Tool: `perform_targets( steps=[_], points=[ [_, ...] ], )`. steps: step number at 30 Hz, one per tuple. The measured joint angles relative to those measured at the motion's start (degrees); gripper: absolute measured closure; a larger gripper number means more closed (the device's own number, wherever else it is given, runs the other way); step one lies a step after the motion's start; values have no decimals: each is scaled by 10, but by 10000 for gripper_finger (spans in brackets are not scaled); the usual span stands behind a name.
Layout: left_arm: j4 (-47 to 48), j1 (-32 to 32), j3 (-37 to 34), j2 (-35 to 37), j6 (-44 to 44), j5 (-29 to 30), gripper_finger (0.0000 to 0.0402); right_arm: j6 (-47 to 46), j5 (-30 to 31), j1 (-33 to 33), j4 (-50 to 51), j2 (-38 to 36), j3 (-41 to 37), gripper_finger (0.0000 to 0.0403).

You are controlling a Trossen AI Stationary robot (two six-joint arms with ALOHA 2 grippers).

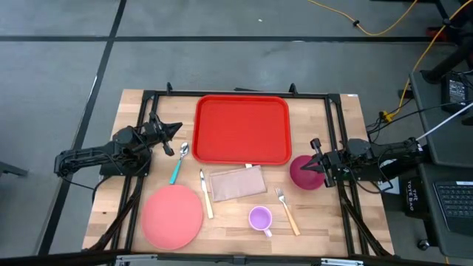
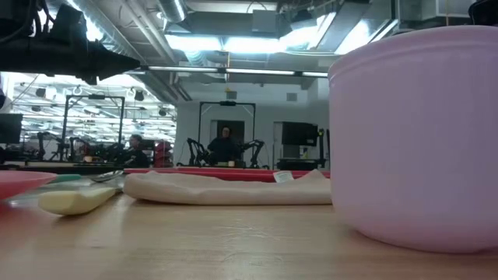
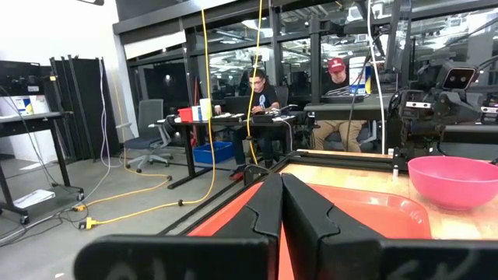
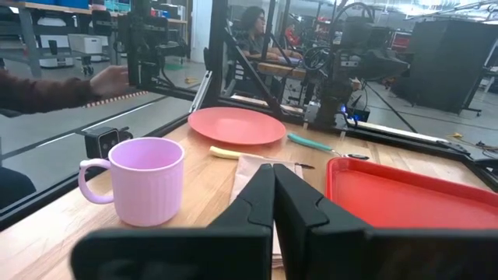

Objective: Set up tray

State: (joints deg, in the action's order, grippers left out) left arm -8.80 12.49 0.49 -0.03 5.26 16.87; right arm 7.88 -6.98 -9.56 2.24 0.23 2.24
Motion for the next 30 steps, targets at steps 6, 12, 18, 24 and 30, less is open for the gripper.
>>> perform_targets(
  steps=[6, 12, 18, 24, 30],
  points=[
    [0, 0, 0, 0, 0, 0, 396, 1, 0, 0, 0, 0, 0, 397],
    [0, 0, 0, 0, 0, 0, 399, 1, 0, 0, -9, 0, 0, 397],
    [0, 0, 0, 0, -46, 0, 396, -8, 0, 0, -12, 0, 0, 397],
    [0, 0, 0, 0, -65, -1, 399, -15, 0, 0, -12, 0, 0, 397],
    [0, 0, 0, -1, -6, -110, 398, -19, -1, 0, -14, 0, 0, 397]
  ],
)
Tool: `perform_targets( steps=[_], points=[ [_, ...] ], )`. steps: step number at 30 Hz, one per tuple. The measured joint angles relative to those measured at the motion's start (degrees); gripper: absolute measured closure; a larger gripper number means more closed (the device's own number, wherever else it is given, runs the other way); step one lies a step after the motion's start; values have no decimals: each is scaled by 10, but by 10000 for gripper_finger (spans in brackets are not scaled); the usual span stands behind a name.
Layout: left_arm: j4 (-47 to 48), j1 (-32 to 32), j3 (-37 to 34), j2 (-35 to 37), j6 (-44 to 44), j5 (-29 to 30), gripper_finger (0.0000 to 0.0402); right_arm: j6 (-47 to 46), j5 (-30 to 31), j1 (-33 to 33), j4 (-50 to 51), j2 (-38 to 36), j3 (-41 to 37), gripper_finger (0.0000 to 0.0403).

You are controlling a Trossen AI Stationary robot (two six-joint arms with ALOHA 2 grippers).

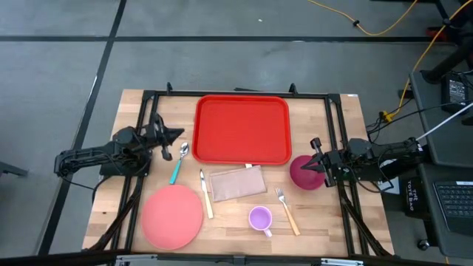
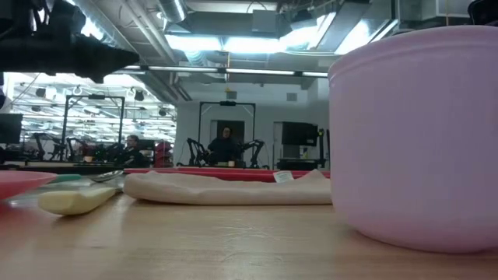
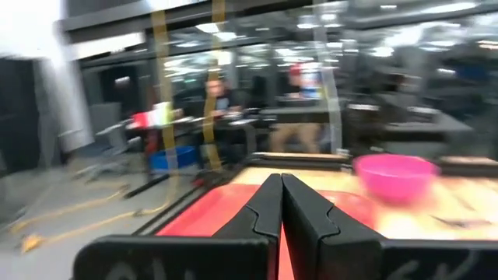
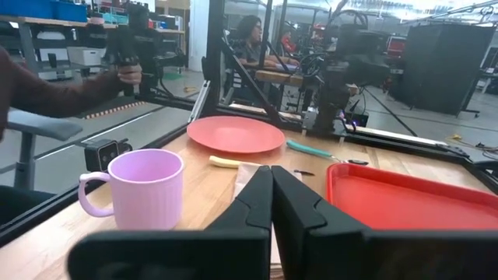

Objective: Set up tray
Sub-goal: Put the purple mug on the red serving tray

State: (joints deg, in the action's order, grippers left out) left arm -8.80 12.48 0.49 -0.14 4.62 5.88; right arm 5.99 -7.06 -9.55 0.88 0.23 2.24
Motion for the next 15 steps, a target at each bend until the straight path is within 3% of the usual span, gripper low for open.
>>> perform_targets(
  steps=[3, 6, 11, 15],
  points=[
    [0, 0, 0, 0, 16, -40, 400, -12, -1, 0, -25, 0, 0, 397],
    [1, 0, 0, 0, 16, -44, 399, -7, 5, 0, -51, 0, 0, 397],
    [9, 0, 0, 0, 41, -42, 399, -12, 120, 0, -57, 0, 0, 397],
    [13, 0, 0, 0, 56, -41, 400, 20, 123, 0, -73, 4, 0, 397]
  ],
)
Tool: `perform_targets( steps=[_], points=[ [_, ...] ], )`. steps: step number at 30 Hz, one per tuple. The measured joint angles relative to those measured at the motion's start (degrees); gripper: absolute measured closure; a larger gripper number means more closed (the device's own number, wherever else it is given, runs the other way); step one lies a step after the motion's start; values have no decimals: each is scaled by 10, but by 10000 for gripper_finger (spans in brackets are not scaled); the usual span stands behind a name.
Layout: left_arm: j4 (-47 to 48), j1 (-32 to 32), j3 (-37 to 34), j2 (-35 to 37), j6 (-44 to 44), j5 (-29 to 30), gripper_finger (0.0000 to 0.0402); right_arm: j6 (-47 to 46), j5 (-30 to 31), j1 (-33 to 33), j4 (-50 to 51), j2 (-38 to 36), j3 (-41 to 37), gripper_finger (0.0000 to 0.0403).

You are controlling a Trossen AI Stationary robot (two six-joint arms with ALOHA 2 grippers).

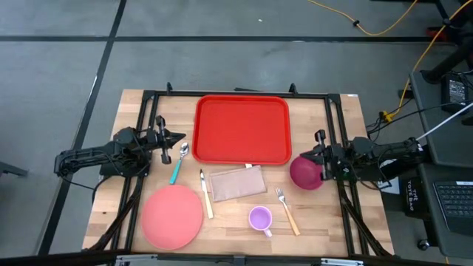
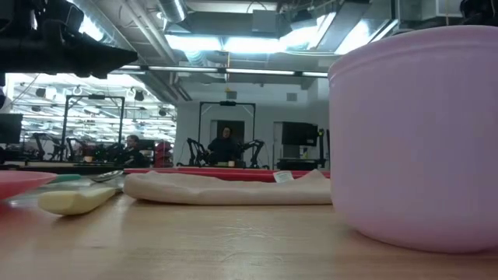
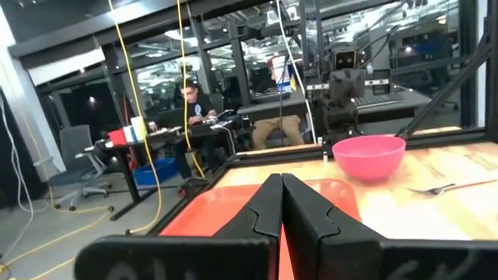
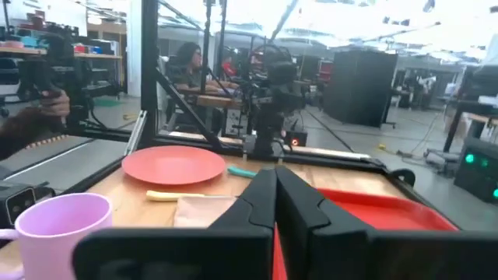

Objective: Set up tray
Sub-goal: Put the purple mug on the red serving tray

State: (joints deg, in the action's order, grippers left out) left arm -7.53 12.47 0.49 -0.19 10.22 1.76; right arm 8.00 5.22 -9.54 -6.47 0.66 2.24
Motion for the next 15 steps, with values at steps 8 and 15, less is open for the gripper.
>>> perform_targets(
  steps=[8, 15],
  points=[
    [-28, 0, 0, -9, -1, -24, 400, 27, 56, 1, -17, 31, 0, 397],
    [-73, 0, 0, -80, -49, -33, 400, 12, 53, 1, -127, 108, 0, 397]
  ],
)
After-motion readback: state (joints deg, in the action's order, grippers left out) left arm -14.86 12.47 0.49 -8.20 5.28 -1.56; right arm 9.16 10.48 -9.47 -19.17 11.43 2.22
